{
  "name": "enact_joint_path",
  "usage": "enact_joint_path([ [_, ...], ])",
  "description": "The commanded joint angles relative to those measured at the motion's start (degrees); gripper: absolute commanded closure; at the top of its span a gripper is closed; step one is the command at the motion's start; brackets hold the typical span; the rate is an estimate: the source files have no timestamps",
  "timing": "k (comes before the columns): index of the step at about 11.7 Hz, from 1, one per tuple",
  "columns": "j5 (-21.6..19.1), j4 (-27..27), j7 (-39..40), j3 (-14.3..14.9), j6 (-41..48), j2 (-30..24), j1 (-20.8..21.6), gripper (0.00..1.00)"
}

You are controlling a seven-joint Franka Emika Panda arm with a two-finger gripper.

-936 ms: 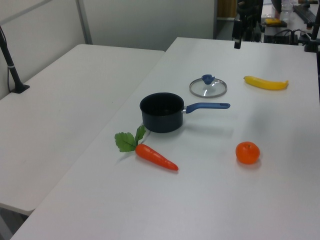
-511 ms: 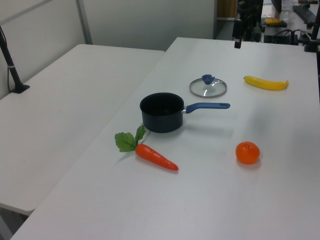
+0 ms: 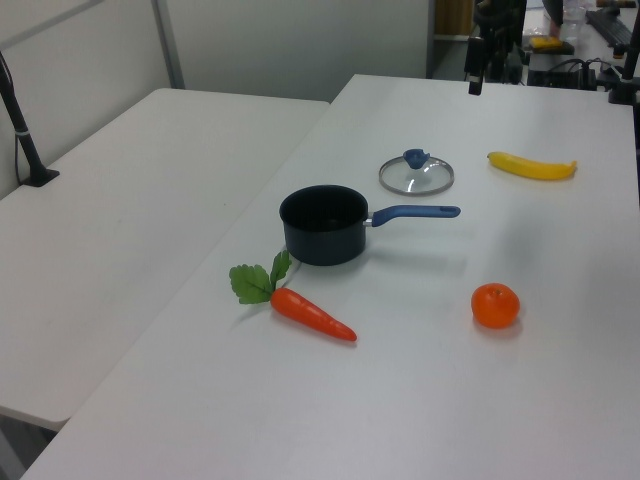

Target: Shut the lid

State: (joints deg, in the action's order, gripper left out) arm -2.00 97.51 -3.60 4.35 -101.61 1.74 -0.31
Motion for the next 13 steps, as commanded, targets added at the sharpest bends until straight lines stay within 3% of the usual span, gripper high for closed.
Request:
enact_joint_path([
  [1, -0.11, 0.13, 1.14, -0.13, 1.06, -1.12, -0.39, 0.00],
  [6, -0.11, -0.13, 2.54, 0.13, 0.62, -0.69, 0.05, 0.00],
  [8, -0.19, -2.23, 2.63, 1.79, 0.62, 0.80, 0.40, 0.00],
  [10, -0.28, -4.96, 5.34, 3.81, -1.82, 5.36, 0.14, 0.00],
  [13, -1.94, -8.11, 4.92, 5.75, -13.33, 13.26, -1.26, 0.00],
])
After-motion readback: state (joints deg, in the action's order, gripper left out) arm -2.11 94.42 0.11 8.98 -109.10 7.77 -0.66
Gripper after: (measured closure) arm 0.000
